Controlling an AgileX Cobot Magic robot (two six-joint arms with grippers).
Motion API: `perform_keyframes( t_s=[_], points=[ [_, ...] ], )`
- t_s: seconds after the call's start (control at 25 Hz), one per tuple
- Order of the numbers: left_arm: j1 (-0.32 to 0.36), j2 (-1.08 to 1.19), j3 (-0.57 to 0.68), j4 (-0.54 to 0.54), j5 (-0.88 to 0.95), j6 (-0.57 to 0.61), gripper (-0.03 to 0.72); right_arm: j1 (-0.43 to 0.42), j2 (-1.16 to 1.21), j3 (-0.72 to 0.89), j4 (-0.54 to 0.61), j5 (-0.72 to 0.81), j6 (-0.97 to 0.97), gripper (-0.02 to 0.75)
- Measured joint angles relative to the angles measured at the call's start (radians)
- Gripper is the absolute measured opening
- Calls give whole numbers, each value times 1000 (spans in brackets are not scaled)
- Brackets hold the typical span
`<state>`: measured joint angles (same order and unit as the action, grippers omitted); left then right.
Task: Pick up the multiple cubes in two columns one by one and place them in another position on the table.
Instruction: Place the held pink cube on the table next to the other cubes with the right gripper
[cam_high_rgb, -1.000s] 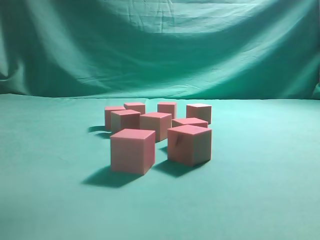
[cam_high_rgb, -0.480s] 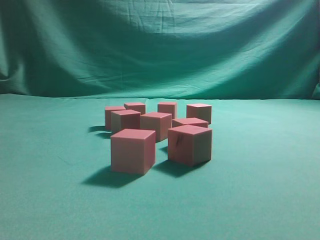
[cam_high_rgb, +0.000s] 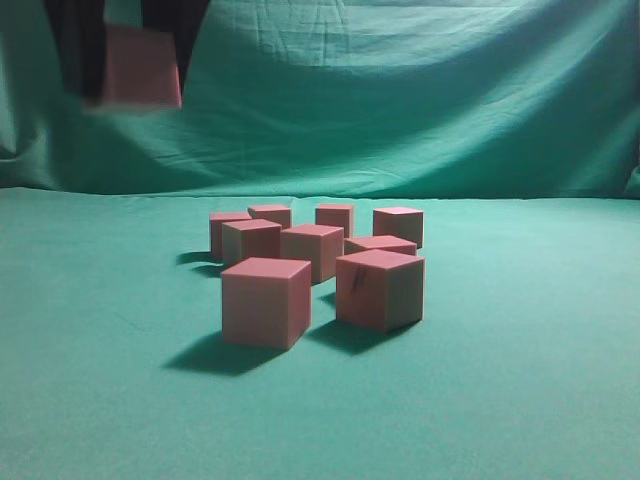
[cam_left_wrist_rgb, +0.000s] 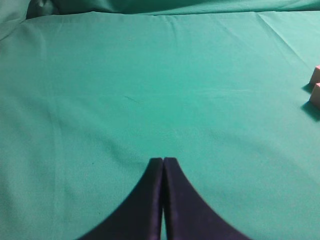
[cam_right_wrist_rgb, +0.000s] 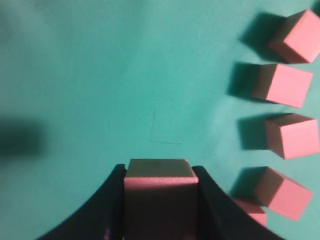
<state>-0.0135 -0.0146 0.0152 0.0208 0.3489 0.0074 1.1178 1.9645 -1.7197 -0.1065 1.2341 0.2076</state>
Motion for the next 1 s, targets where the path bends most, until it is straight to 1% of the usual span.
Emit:
perform_keyframes(
  t_s=[0.32, 0.6, 0.72, 1.0],
  points=[
    [0, 0, 0, 0, 0, 0, 0, -2, 75, 14, -30, -57, 27, 260],
    [0, 0, 0, 0, 0, 0, 0, -8, 77, 139, -23, -204, 37, 260],
    [0, 0, 0, 0, 0, 0, 0, -8, 78, 173, -23, -242, 46, 260],
    [0, 0, 0, 0, 0, 0, 0, -8, 81, 179, -27, -269, 46, 260]
  ],
)
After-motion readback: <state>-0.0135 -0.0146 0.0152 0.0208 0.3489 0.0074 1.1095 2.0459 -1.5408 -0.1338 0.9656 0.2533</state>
